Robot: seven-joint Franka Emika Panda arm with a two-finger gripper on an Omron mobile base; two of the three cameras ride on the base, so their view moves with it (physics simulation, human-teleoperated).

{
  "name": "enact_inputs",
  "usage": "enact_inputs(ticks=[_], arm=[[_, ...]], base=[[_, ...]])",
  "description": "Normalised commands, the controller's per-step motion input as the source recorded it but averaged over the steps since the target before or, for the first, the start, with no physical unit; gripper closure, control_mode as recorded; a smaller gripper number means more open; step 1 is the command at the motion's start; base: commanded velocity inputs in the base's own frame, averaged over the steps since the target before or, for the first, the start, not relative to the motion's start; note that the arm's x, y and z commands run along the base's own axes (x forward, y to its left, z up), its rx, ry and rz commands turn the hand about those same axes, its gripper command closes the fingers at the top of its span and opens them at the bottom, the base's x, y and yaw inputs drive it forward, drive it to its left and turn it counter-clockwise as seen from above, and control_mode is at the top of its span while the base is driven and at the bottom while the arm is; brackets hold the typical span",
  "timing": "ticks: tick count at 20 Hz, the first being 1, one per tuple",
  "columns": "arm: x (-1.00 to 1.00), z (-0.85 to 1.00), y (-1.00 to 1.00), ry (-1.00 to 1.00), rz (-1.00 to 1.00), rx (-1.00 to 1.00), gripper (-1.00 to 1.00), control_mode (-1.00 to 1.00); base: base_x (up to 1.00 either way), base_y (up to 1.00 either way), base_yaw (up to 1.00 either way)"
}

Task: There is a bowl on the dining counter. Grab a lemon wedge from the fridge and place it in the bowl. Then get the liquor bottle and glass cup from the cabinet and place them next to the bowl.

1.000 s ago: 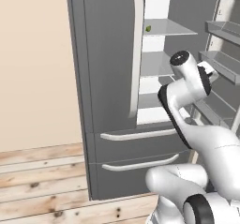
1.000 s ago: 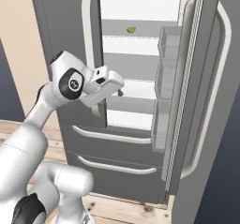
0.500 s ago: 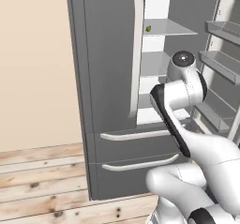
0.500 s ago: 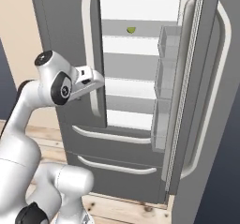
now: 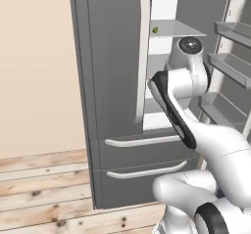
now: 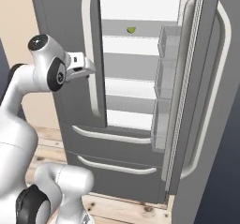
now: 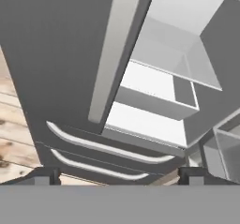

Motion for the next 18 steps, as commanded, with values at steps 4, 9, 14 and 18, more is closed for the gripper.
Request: enact_inputs(ticks=[4, 9, 14, 18], arm=[[0.24, 0.00, 0.33, -0.16, -0.07, 0.17, -1.00, -1.00], [0.55, 0.00, 0.11, -0.11, -0.14, 0.10, -1.00, -1.00], [0.59, 0.00, 0.02, -0.07, -0.10, 0.07, -1.00, -1.00], [0.57, 0.00, 0.03, 0.00, -0.02, 0.05, -1.00, -1.00]], base=[[0.00, 0.00, 0.00], [0.00, 0.00, 0.00], [0.00, 0.00, 0.00], [0.00, 0.00, 0.00]])
